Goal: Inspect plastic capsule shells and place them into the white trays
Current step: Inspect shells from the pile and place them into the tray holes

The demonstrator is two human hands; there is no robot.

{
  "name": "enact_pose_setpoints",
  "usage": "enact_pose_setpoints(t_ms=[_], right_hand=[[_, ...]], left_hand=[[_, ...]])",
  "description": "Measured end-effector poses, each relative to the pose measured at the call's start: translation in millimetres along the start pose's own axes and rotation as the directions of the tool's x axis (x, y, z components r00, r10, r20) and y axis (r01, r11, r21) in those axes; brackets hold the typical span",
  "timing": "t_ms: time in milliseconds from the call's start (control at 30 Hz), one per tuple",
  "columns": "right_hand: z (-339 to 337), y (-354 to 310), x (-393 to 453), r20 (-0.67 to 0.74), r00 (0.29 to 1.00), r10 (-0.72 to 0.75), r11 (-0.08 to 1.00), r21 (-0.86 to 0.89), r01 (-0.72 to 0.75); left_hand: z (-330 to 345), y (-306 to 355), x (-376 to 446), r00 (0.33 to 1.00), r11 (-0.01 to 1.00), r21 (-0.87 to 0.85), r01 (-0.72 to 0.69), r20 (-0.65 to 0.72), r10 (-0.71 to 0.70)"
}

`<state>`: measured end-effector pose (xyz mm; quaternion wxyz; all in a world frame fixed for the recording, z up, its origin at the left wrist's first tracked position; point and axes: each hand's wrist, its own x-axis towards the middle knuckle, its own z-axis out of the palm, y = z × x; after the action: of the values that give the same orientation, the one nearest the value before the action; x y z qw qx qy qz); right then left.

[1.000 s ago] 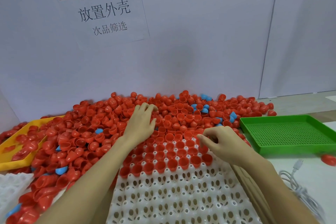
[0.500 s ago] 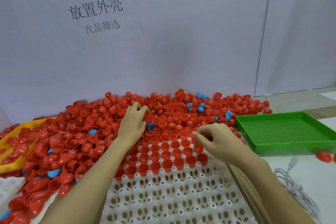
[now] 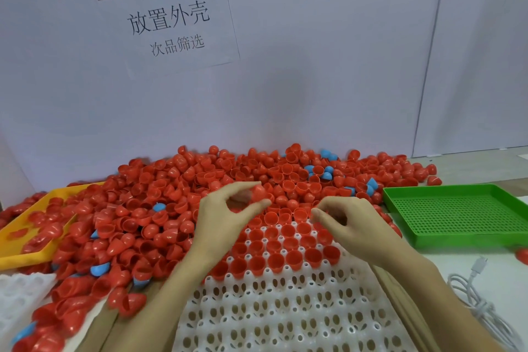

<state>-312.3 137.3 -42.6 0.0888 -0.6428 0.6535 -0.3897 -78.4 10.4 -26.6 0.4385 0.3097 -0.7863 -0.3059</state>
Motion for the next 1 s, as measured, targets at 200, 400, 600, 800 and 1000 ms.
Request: enact_pose_setpoints(t_ms=[200,400,600,800,1000], right_hand=[[-2,-27,-4,0.197,0.969,-0.149,0.901,0.43,0.052],[5,-32,-5,0.243,0.963,-0.115,0.913,0.409,0.006],[6,-32,-7,0.238,0.971,0.006,0.86,0.494,-0.127],[7,-32,-6,0.272,0.96,0.06,0.842,0.503,-0.195],[8,-34,-6,0.283,0.957,0.07,0.827,0.52,-0.214]], left_hand=[[12,19,-51,0.977,0.949,-0.281,0.141,0.196,-0.087],[10,17,-61,0.955,0.948,-0.293,0.123,0.294,-0.033],[17,11,-69,0.94,0.93,-0.335,0.152,0.338,-0.031],[17,10,-69,0.974,0.956,-0.292,0.041,0.223,0.026],[17,10,-69,0.973,0.961,-0.272,0.039,0.228,0.025]])
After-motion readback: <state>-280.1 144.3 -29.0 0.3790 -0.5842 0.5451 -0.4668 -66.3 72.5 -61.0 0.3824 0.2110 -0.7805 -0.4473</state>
